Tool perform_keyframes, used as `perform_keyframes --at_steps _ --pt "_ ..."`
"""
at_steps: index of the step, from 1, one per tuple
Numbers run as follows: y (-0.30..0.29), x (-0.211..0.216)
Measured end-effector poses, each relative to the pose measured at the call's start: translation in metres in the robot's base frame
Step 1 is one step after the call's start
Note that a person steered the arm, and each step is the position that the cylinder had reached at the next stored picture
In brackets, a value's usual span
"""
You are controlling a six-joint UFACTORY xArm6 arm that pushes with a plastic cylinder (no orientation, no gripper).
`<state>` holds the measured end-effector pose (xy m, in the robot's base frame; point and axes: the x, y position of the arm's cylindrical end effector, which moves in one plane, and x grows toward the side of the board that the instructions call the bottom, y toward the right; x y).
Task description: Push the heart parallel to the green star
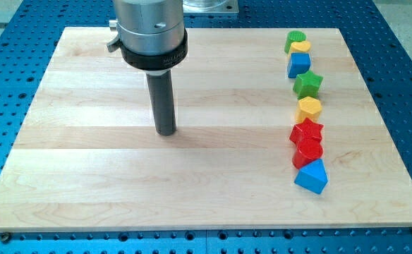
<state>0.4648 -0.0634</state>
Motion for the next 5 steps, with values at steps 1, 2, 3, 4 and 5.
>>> perform_keyframes --at_steps 1,2,3,4,5 --pt "0.0 0.0" --pt "0.005 0.012" --pt "0.031 0.027" --pt "0.066 -0.02" --pt "0.069 -0.123"
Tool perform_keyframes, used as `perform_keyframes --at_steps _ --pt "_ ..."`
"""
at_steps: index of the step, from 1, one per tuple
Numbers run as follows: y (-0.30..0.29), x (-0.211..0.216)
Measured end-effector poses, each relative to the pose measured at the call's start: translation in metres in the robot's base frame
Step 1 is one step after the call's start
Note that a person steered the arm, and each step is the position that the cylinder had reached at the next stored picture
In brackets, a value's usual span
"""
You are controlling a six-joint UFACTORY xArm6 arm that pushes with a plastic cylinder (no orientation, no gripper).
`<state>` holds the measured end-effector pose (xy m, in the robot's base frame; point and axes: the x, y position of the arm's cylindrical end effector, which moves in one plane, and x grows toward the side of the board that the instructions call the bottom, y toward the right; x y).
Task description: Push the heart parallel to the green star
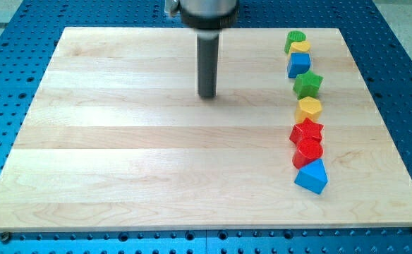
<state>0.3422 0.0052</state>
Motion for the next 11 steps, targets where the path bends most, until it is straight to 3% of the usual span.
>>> perform_keyframes --at_steps 1,2,4,5,6,10,11 --pt "0.016 -0.081" --pt "0.066 -0.124" --pt "0.267 -0.131" --pt "0.337 -0.107" --pt "0.319 -0.062" --pt "0.01 -0.048" --pt "0.028 -0.008"
